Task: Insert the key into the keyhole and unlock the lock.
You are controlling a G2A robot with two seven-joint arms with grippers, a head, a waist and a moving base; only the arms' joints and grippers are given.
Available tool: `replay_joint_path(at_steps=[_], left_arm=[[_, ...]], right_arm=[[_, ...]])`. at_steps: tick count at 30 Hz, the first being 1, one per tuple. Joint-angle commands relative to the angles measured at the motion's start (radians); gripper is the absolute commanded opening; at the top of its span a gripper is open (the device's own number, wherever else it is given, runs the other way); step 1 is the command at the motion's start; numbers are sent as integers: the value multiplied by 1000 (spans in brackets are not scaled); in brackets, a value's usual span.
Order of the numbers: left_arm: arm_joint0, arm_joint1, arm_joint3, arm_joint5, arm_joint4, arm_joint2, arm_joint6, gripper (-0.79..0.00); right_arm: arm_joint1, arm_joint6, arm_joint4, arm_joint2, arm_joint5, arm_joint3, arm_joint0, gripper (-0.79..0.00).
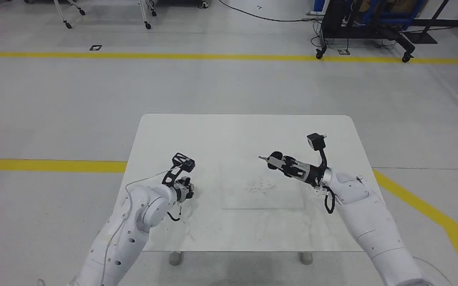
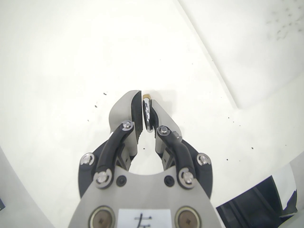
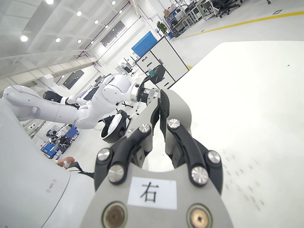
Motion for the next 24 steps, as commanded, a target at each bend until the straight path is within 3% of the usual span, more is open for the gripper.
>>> replay_joint_path(at_steps=[1,7,8,9,17,24], left_arm=[[5,1,-6,2,-12,-7,1,-637],[33,5,-29,1,-13,-27,3,-628],[36,6,-29,1,-13,-28,4,-674],[37,6,-26,4,-6,-29,3,-785],[15,-1,9,39,7,-17,64,-785],[17,-6,21,20,-72,-50,239,-785]], right_arm=[[0,0,0,0,0,0,0,-785],[0,0,0,0,0,0,0,-785],[0,0,0,0,0,0,0,-785],[0,0,0,0,0,0,0,-785],[0,0,0,0,0,0,0,-785],[0,0,0,0,0,0,0,-785]])
